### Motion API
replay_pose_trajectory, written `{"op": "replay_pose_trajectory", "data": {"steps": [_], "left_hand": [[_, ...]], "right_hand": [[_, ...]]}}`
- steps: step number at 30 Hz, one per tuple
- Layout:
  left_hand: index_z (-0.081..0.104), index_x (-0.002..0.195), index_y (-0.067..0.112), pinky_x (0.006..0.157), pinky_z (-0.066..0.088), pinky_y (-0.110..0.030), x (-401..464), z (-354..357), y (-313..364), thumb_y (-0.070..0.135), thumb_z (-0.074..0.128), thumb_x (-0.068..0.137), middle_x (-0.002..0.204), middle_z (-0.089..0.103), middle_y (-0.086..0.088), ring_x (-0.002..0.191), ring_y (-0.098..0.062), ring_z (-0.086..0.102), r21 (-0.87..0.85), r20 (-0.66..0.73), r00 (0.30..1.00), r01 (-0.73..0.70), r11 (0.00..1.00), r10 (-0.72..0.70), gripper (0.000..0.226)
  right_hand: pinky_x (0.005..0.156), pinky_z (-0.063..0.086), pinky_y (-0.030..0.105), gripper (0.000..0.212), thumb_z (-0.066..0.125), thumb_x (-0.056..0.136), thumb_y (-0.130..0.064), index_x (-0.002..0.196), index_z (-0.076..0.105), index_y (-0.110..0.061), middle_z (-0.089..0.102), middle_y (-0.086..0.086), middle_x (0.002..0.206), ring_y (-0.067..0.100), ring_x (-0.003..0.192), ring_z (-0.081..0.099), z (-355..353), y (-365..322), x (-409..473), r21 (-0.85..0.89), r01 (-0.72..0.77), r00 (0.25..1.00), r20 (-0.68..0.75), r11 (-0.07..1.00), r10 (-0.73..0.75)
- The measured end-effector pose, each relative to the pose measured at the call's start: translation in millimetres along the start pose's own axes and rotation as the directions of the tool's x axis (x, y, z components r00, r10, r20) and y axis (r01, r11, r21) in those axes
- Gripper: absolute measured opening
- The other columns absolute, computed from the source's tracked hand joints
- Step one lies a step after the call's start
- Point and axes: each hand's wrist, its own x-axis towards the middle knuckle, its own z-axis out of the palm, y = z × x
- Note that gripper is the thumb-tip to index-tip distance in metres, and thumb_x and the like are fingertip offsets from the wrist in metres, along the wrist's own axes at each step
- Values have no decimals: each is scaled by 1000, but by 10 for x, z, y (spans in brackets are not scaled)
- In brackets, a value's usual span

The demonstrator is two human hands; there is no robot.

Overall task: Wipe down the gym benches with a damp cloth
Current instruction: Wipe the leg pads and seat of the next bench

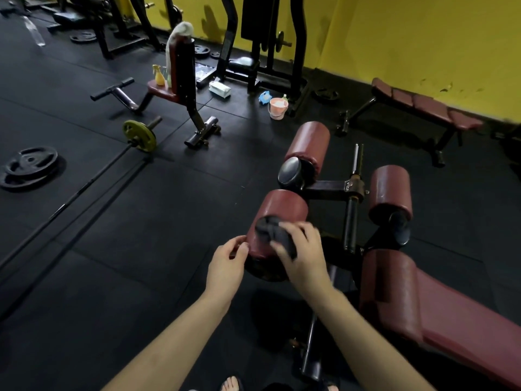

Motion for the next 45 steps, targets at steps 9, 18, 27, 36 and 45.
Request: {"op": "replay_pose_trajectory", "data": {"steps": [9,18,27,36,45], "left_hand": [[68,125,42,100,46,-28,-23,-129,82,40,54,102,120,63,21,113,-1,59,104,-17,1000,-3,995,5,27],[65,135,32,110,43,-30,32,-60,-6,34,52,105,127,67,15,122,-5,60,-18,51,995,84,996,-82,33],[68,127,40,104,47,-30,-46,-71,-56,41,57,102,121,67,20,116,0,60,-3,-19,1000,3,1000,-3,28],[67,129,31,94,41,-20,11,-52,-16,31,57,104,121,68,16,112,3,58,-103,20,996,84,991,-83,27],[72,115,36,88,47,-22,-16,-45,2,32,54,105,108,72,17,106,1,62,-25,-60,994,85,996,-86,21]], "right_hand": [[109,44,40,41,70,98,-37,133,64,-17,56,1,127,21,122,51,4,127,425,73,-192,978,-71,979,197],[104,44,40,37,73,95,-33,127,68,-15,58,4,122,24,113,50,50,189,461,26,-79,996,-38,997,80],[106,37,23,40,70,96,-38,127,69,-13,58,3,123,18,114,51,26,-6,-41,30,-53,996,-74,998,55],[108,39,36,39,70,98,-36,132,66,-17,56,6,126,27,120,48,13,385,845,33,-232,971,-57,972,234],[105,29,12,40,75,92,-34,127,69,-16,57,2,125,16,114,46,41,-124,-199,12,12,1000,-10,1000,-12]]}}
